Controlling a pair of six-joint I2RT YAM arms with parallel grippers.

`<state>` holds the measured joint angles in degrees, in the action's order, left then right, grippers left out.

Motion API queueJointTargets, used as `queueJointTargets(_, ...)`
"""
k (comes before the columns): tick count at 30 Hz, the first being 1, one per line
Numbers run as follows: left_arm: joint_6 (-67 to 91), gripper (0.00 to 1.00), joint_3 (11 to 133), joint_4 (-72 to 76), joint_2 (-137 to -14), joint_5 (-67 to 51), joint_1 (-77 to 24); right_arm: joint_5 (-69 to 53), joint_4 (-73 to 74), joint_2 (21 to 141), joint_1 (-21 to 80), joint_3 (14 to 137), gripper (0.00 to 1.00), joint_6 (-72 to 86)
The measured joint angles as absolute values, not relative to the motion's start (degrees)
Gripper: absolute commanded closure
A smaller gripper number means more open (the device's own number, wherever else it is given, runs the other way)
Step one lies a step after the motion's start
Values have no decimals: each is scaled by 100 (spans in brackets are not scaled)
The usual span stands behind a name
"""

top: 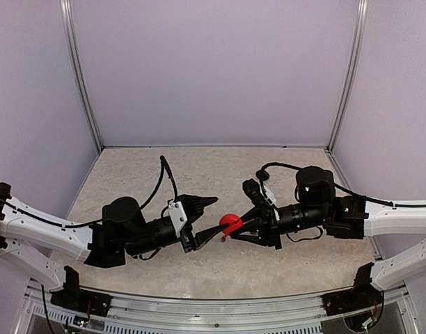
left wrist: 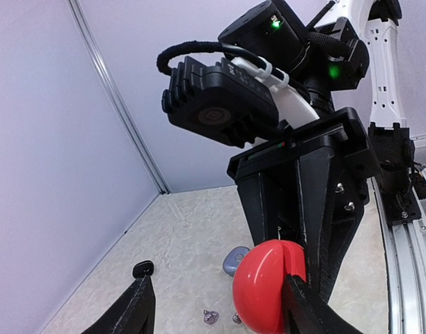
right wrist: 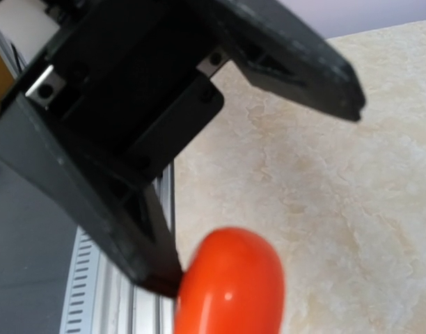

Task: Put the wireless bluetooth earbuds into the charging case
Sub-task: Open the charging case.

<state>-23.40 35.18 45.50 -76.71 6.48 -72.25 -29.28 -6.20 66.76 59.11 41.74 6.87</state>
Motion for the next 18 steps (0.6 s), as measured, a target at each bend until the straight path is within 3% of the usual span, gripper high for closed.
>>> queueJointTargets(18,-2340,38,3518,4525,-7603,888,-7072,-3138,-532,6674,5942,4174,100,515)
